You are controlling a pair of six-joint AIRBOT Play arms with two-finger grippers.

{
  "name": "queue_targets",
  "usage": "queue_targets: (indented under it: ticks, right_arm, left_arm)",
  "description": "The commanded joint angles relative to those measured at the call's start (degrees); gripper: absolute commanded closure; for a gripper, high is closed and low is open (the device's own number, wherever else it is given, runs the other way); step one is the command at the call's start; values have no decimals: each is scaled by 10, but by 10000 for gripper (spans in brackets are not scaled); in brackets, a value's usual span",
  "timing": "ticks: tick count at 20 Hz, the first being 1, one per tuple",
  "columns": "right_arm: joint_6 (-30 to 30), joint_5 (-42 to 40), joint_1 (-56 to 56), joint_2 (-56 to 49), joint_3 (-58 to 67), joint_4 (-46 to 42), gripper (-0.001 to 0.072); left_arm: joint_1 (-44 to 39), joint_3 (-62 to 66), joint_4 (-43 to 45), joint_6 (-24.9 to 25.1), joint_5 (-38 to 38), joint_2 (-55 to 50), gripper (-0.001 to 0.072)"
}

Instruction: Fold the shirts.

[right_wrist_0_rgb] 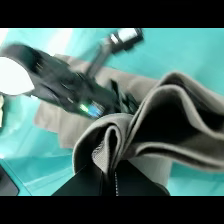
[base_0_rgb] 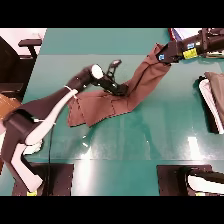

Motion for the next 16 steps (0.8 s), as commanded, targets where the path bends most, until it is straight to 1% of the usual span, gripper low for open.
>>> queue_targets:
  ticks: [1, 3, 4, 5, 7, 8, 9, 10, 11, 12, 13, 16]
  right_arm:
    - [1, -27, 30, -3, 3, 28, 693]
    - [-3, -61, 64, -24, 3, 99, 693]
    - [-15, -86, 94, -40, 3, 125, 692]
    - [-32, -120, 133, -60, 3, 142, 692]
    - [-45, -187, 218, -109, 3, 165, 678]
    - [-63, -219, 257, -133, 3, 174, 560]
    - [-96, -243, 293, -157, 3, 180, 363]
    - [-119, -257, 319, -175, 3, 177, 212]
    - [-131, -254, 336, -189, 3, 174, 153]
    - [-131, -242, 340, -195, 3, 160, 153]
    - [-130, -222, 334, -195, 3, 126, 155]
    - [-97, -153, 274, -174, -19, 47, 157]
  left_arm:
    - [68, 3, 71, 21, -56, 85, 686]
    - [132, 3, 112, 29, -74, 155, 686]
    - [167, 3, 124, 29, -76, 191, 686]
    - [199, 3, 133, 29, -76, 223, 686]
    - [255, 3, 151, 28, -75, 280, 686]
    - [282, 2, 156, 28, -76, 303, 686]
    - [302, 2, 156, 28, -80, 320, 686]
    - [321, 2, 156, 28, -85, 334, 686]
    - [335, 2, 156, 28, -92, 343, 686]
    - [346, 2, 156, 28, -102, 347, 685]
    - [352, 2, 156, 28, -114, 348, 686]
    - [353, 2, 157, 28, -129, 348, 686]
